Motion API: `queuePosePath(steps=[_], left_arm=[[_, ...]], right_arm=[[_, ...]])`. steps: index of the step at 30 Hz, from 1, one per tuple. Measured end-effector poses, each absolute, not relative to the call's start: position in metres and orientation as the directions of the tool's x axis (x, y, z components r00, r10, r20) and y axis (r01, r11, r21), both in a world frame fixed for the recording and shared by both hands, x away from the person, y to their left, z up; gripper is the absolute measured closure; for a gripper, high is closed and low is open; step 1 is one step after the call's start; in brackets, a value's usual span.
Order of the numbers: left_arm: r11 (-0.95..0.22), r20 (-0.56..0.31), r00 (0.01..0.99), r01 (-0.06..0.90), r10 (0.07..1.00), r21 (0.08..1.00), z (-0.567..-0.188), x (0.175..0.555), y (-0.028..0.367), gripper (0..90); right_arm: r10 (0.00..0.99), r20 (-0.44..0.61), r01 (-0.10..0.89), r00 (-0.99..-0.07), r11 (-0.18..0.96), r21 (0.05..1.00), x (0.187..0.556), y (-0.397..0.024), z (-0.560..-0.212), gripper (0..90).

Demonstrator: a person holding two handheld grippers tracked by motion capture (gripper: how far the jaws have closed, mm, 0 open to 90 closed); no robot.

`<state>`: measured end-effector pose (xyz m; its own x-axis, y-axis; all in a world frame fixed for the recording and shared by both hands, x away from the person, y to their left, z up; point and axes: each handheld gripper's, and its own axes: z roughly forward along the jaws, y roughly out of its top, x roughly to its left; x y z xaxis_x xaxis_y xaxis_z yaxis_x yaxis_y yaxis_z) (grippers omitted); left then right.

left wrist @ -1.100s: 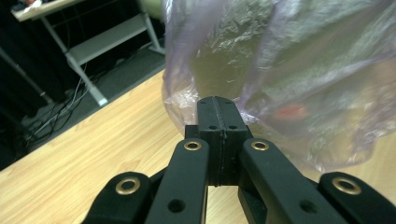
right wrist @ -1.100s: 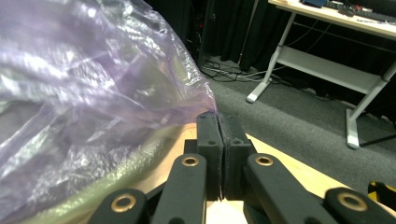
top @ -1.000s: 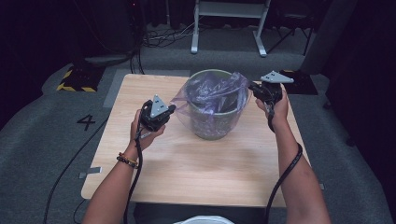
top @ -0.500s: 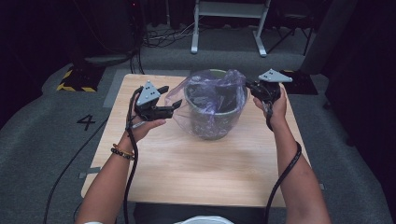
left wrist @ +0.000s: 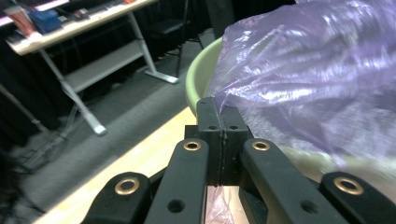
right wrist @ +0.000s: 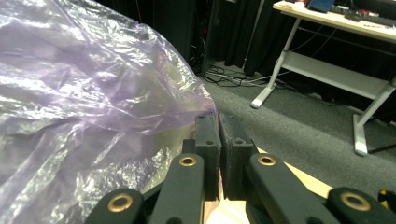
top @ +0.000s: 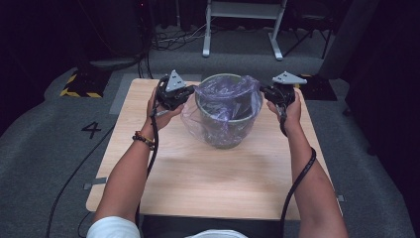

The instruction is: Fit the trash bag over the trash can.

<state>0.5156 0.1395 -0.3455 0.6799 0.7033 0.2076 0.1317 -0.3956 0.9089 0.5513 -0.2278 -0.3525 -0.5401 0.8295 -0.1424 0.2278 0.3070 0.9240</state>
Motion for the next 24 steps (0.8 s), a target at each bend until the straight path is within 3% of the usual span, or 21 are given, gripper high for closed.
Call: queuePosePath(steps=[8,12,16,24], left_arm=[[-0.315,0.079,0.660,0.247,0.747,0.917,-0.366,0.548,0.135,90.0],[-0.333,0.065,0.669,0.281,0.740,0.900,-0.375,0.557,0.132,90.0],[-0.301,0.021,0.685,0.293,0.729,0.907,-0.380,0.557,0.134,90.0],[-0.322,0.004,0.750,0.278,0.661,0.905,-0.387,0.545,0.143,90.0]], right_arm=[[0.831,-0.121,0.255,-0.542,0.300,0.919,0.559,-0.227,-0.358,88.3],[0.819,-0.110,0.266,-0.563,0.306,0.914,0.561,-0.227,-0.362,89.6],[0.788,-0.145,0.253,-0.598,0.357,0.899,0.557,-0.223,-0.365,90.0],[0.719,-0.104,0.236,-0.687,0.355,0.905,0.542,-0.225,-0.375,90.0]])
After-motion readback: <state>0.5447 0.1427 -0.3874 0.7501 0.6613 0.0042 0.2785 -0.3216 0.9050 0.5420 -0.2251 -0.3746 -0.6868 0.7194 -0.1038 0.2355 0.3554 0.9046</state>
